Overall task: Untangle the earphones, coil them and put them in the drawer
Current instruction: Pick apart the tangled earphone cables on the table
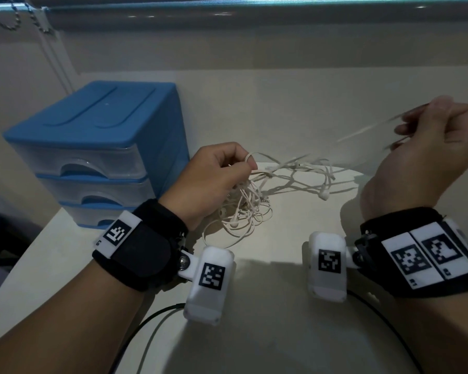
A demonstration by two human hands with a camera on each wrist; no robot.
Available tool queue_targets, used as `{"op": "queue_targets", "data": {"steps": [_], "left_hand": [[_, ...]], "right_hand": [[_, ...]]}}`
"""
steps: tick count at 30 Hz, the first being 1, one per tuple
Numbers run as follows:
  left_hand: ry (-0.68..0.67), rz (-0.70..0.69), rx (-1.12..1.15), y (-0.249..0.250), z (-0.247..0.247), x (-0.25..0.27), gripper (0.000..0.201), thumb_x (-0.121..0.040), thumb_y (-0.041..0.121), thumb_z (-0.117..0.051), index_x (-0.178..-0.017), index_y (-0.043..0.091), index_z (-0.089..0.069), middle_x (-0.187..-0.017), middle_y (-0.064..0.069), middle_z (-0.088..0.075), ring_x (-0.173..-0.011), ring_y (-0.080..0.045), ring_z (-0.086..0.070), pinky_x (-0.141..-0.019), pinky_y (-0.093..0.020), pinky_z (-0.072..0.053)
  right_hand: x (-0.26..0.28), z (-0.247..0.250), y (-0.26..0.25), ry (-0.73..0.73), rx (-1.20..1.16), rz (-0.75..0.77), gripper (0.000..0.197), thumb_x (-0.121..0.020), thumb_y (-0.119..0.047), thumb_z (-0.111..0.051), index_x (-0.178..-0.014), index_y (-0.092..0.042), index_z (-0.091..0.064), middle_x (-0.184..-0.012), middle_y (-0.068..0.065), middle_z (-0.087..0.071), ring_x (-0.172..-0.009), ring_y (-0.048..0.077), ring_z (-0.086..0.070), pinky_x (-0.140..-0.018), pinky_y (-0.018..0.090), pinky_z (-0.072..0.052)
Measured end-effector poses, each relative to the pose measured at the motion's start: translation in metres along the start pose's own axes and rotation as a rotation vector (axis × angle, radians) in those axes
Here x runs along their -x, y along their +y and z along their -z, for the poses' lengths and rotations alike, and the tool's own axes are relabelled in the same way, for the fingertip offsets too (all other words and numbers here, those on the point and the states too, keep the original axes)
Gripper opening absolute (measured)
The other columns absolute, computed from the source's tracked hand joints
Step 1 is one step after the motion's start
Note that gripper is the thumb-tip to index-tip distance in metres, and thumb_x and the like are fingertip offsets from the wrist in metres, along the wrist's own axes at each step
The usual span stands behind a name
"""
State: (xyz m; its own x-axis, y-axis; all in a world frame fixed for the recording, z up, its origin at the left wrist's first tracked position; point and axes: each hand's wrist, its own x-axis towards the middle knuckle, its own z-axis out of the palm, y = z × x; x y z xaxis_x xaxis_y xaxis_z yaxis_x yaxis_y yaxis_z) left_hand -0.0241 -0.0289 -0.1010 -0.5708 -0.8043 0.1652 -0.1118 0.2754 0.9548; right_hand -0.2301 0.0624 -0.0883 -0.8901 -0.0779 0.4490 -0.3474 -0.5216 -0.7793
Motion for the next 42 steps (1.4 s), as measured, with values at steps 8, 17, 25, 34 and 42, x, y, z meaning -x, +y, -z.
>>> {"op": "queue_targets", "data": {"steps": [8, 17, 25, 34, 42], "left_hand": [[0.067, 0.020, 0.034, 0.000, 0.004, -0.002, 0.014, -0.074, 0.016, -0.059, -0.071, 0.023, -0.071, -0.065, 0.001, -0.059, -0.067, -0.022, -0.052, -0.068, -0.039, -0.043], [0.114, -0.033, 0.051, 0.001, 0.004, -0.001, 0.023, -0.091, -0.003, -0.055, -0.085, 0.014, -0.069, -0.077, -0.005, -0.060, -0.073, -0.022, -0.056, -0.067, -0.033, -0.048], [0.099, -0.067, 0.172, 0.004, 0.002, -0.001, 0.019, -0.095, -0.008, -0.053, -0.095, 0.008, -0.063, -0.083, -0.007, -0.060, -0.069, -0.023, -0.060, -0.058, -0.026, -0.052], [-0.112, -0.049, 0.205, 0.005, 0.001, 0.005, 0.016, -0.088, 0.012, -0.075, -0.097, 0.004, -0.064, -0.095, -0.013, -0.065, -0.080, -0.027, -0.069, -0.074, -0.034, -0.057], [-0.082, -0.124, 0.072, 0.001, 0.003, 0.002, 0.013, -0.089, -0.002, -0.072, -0.098, 0.007, -0.069, -0.099, -0.019, -0.071, -0.091, -0.028, -0.074, -0.088, -0.038, -0.059]], "right_hand": [[0.003, -0.003, -0.007, -0.220, -0.383, -0.365, 0.025, -0.097, -0.008, -0.044, -0.073, -0.013, -0.045, -0.063, 0.012, -0.059, -0.055, 0.026, -0.059, -0.059, 0.032, -0.046], [0.015, -0.005, -0.008, -0.634, -0.142, -0.455, 0.020, -0.098, -0.007, -0.054, -0.085, -0.020, -0.047, -0.051, -0.005, -0.025, -0.043, 0.012, -0.017, -0.045, 0.023, -0.016], [0.028, -0.003, -0.004, -1.174, 0.262, -0.450, 0.013, -0.094, -0.005, -0.066, -0.100, -0.010, -0.076, -0.048, 0.004, -0.041, -0.041, 0.014, -0.028, -0.040, 0.019, -0.024], [0.025, -0.003, -0.001, -1.085, 0.234, -0.196, 0.005, -0.085, -0.005, -0.078, -0.084, -0.007, -0.074, -0.065, 0.002, -0.044, -0.050, 0.010, -0.037, -0.049, 0.019, -0.033], [0.023, -0.002, 0.001, -1.038, 0.246, -0.113, 0.009, -0.081, -0.010, -0.080, -0.081, -0.014, -0.072, -0.081, 0.005, -0.060, -0.068, 0.012, -0.051, -0.065, 0.024, -0.042]]}}
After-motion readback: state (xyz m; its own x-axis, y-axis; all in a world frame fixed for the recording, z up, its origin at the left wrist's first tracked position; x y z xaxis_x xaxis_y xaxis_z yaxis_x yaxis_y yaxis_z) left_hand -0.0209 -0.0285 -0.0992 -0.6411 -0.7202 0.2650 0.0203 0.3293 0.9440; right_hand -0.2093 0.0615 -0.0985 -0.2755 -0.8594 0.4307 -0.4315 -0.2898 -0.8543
